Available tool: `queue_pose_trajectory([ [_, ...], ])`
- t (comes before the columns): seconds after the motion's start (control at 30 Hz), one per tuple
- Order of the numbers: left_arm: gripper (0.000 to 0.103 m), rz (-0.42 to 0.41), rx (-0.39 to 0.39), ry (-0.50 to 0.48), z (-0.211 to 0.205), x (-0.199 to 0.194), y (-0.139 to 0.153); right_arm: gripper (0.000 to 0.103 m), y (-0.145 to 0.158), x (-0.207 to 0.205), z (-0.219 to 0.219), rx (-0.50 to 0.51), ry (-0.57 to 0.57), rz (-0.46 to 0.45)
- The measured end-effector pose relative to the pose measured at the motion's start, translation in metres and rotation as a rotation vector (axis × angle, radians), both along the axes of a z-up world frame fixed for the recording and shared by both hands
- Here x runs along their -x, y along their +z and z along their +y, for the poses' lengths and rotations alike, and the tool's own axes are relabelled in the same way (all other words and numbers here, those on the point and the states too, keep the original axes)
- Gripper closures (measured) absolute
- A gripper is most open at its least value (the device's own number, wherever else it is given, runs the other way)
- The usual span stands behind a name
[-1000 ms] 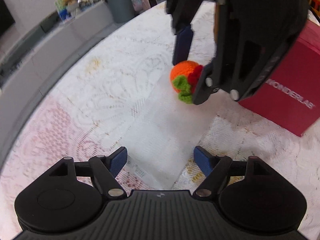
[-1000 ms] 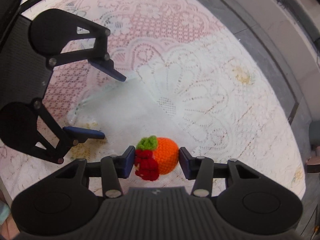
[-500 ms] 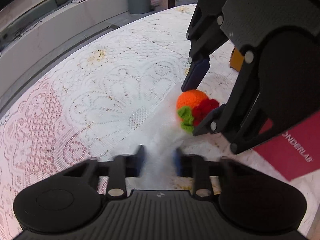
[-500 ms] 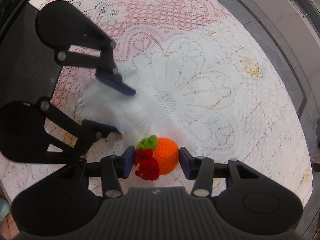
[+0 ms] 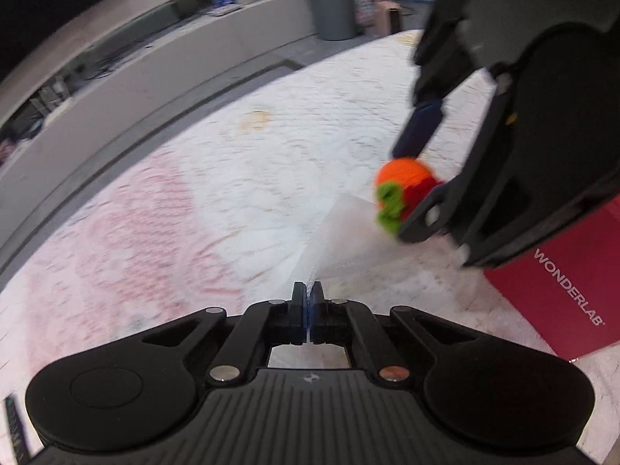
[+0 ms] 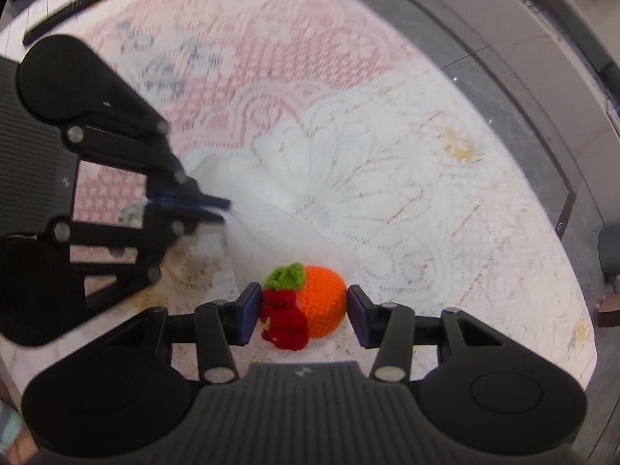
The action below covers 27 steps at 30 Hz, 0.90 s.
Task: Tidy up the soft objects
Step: 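Grasp the white mesh bag with the left tool while the right tool holds the fruit, then carry the mesh bag and crocheted fruit over the shoebox with both tools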
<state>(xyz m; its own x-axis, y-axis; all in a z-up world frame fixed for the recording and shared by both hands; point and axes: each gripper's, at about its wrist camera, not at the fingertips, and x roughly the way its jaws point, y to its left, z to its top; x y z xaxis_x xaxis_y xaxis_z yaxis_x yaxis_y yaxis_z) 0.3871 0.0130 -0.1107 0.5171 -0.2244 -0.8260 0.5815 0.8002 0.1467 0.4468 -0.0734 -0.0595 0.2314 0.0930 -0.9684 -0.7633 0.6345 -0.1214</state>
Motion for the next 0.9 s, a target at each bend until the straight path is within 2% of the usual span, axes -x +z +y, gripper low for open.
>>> queue_pose_trajectory([
  [0.27,0.102,-0.044,0.02,0.119,0.023,0.043,0.047,0.055,0.053,0.036,-0.011,-0.113,-0.055,-0.068],
  [0.5,0.102,-0.1,0.14,0.238,0.035,0.092,0.097,0.055,0.106,0.096,-0.024,-0.274,-0.098,-0.172],
  [0.67,0.102,-0.15,0.226,0.294,0.042,0.131,0.113,0.055,0.127,0.148,-0.041,-0.379,-0.14,-0.248],
  [0.83,0.102,-0.197,0.243,0.369,0.042,0.167,0.119,0.055,0.141,0.2,-0.073,-0.475,-0.211,-0.302],
  [0.9,0.102,-0.196,0.292,0.365,0.041,0.18,0.122,0.055,0.146,0.22,-0.09,-0.499,-0.243,-0.316],
])
